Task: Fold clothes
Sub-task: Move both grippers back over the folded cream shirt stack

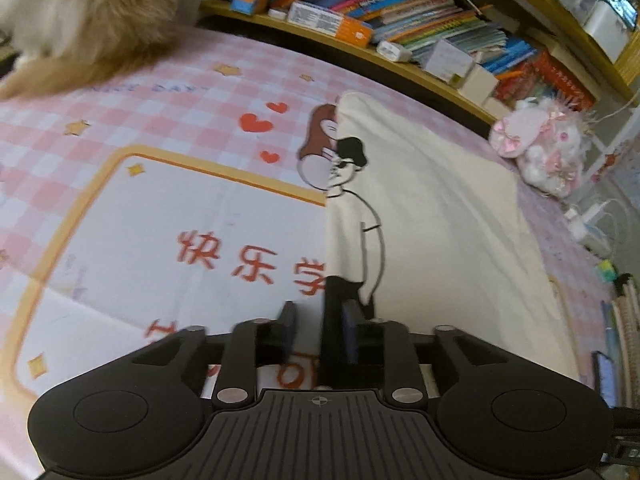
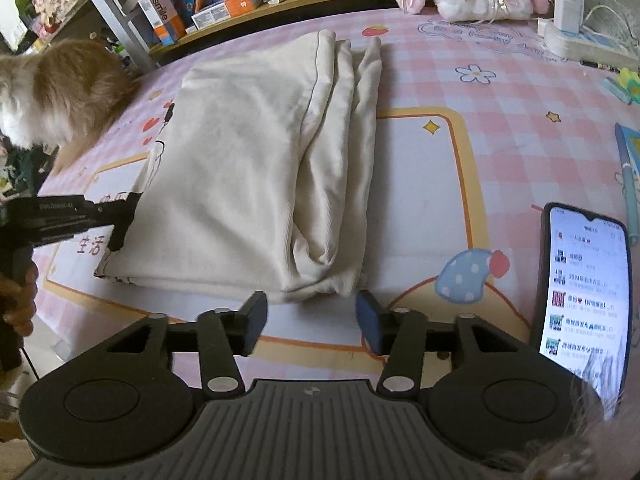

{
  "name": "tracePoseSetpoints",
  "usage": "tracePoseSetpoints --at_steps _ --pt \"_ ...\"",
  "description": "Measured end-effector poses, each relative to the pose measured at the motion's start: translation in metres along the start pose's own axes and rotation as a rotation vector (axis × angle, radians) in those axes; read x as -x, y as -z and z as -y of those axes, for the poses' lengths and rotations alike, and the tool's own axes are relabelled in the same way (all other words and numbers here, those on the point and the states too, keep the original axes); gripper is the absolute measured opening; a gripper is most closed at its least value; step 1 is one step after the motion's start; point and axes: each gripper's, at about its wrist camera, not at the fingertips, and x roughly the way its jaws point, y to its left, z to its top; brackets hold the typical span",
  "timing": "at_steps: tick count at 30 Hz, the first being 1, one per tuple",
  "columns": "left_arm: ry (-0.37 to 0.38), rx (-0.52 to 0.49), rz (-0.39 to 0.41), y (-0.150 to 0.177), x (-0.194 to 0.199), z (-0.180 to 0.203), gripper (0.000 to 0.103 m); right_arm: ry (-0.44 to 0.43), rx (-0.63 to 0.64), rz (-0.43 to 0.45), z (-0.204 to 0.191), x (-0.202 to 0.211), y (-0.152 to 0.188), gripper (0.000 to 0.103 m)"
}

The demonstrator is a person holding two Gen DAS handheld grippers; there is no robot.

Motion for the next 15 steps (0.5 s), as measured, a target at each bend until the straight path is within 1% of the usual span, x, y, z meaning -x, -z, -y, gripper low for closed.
tracePoseSetpoints --at_steps 2,5,7,9,11,13,15 --pt "-0.042 -0.010 0.021 0.002 0.007 -0.001 0.054 -0.001 -0.009 0.004 0.003 0.002 0.002 0.051" --pt "-0.059 -0.033 0.053 0.006 0.020 -0.001 0.059 -0.009 -0.031 0.006 0.008 0.004 0.003 0.052" --pt "-0.065 -0.053 0.079 0.010 0.028 0.002 0.064 -0.015 -0.045 0.006 0.011 0.005 0.003 0.055" --pt "-0.069 -0.079 0.107 0.013 0.034 0.007 0.073 -0.015 -0.049 0.006 0.011 0.006 0.003 0.059" --pt "-0.083 -0.111 0.132 0.017 0.039 0.015 0.079 -0.011 -0.051 0.007 0.011 0.006 0.003 0.063" --pt "-0.081 -0.132 0.139 0.021 0.041 0.020 0.080 -0.010 -0.059 0.008 0.011 0.006 0.003 0.069" --pt "-0.070 -0.147 0.138 0.024 0.043 0.024 0.080 -0.011 -0.066 0.008 0.012 0.005 0.003 0.070"
